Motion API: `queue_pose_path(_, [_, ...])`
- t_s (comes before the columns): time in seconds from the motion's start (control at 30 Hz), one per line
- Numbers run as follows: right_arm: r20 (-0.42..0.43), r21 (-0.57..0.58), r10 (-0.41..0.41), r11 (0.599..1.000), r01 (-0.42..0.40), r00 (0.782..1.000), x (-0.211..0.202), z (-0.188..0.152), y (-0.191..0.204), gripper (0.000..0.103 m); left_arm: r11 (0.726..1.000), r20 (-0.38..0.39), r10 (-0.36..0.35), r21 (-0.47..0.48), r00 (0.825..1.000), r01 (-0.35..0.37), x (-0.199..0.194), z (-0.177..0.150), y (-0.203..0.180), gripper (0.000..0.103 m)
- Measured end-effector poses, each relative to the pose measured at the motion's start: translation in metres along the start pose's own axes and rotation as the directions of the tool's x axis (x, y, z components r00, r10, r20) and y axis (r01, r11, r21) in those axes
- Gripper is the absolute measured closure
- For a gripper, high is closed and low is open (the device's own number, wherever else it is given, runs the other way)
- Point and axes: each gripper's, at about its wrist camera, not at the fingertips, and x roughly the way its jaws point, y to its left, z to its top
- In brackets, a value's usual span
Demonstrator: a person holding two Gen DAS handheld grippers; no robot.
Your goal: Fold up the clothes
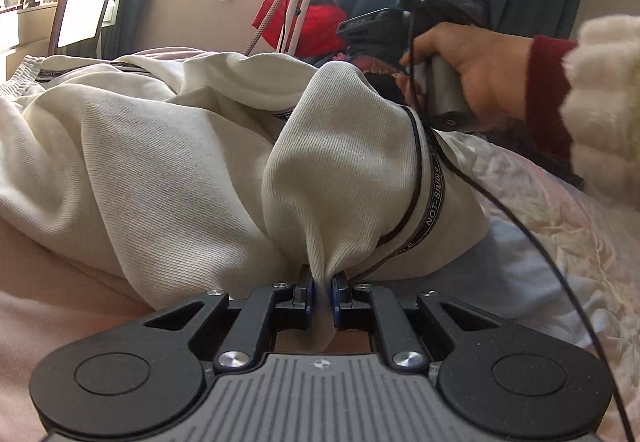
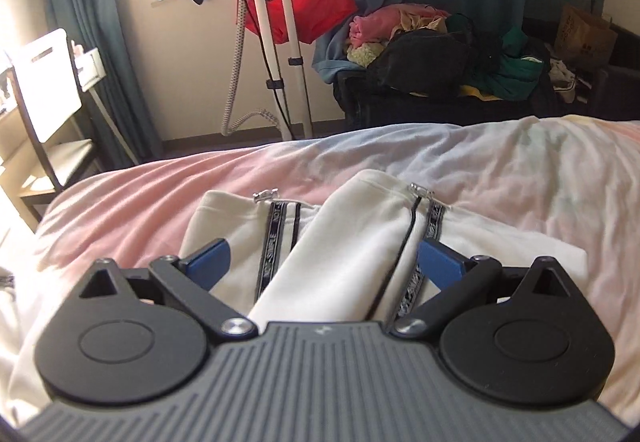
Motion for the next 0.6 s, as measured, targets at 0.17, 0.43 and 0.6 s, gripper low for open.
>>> queue_pose_path(0.17, [-0.086, 0.007, -0.122, 0.992, 0.123, 0.989, 0.057, 0.003, 0.003, 0.019, 0.997, 0.049, -0.056, -0.053, 0.997, 0.059, 0.007, -0.003, 0.011, 0.093])
queue_pose_path(0.43, [0.025, 0.052, -0.141, 0.989, 0.139, 0.99, 0.014, 0.017, -0.032, 0.097, 0.997, 0.081, -0.065, -0.044, 0.995, 0.069, 0.006, -0.004, 0.01, 0.094])
queue_pose_path(0.6, [0.123, 0.151, -0.164, 0.978, 0.145, 0.979, -0.08, 0.027, -0.105, 0.098, 0.998, 0.106, -0.061, -0.026, 0.992, 0.064, -0.005, 0.001, 0.005, 0.094])
